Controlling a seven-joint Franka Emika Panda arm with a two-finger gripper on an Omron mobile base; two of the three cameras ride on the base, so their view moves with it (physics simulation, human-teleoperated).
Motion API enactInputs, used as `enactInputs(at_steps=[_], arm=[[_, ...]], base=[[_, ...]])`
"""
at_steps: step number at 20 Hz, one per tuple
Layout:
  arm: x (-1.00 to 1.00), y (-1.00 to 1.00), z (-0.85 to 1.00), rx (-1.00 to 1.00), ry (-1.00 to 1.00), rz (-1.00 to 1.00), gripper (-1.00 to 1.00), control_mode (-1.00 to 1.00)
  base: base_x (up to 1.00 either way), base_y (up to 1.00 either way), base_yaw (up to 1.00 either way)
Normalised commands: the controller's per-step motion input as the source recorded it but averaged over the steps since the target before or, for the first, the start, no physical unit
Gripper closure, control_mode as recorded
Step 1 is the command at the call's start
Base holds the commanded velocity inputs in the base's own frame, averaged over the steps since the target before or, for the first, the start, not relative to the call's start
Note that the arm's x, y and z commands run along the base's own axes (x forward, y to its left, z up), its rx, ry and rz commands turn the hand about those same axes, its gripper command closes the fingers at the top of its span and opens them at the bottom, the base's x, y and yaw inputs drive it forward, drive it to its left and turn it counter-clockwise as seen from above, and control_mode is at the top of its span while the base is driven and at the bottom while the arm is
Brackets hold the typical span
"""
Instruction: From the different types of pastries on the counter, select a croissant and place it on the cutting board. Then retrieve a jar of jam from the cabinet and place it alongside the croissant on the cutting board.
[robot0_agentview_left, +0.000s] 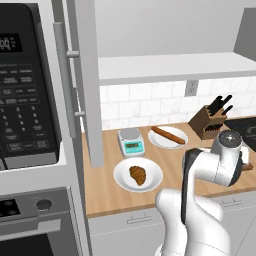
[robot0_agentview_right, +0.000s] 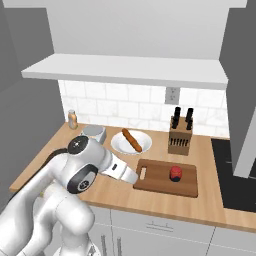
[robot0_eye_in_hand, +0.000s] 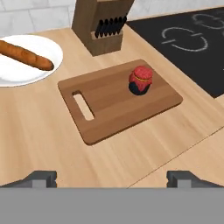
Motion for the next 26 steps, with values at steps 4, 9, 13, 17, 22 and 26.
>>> enactInputs(at_steps=[4,9,13,17,22,26], arm=[[-0.5,1.0,0.28,0.01,0.3,0.18,-1.0,-1.0],[-0.61,1.0,0.02,0.0,0.2,0.15,-1.0,-1.0],[-0.42,0.98,-0.23,0.1,0.06,0.05,-1.0,-1.0],[-0.07,0.43,-0.12,0.31,0.01,0.02,-1.0,-1.0],[0.45,0.44,0.0,0.27,-0.02,0.06,-1.0,-1.0],[0.18,0.67,-0.3,0.0,0.04,0.09,-1.0,-1.0]], base=[[0.0,0.0,0.0],[0.0,0.0,0.0],[0.0,0.0,0.0],[0.0,0.0,0.0],[0.0,0.0,0.0],[0.0,0.0,0.0]])
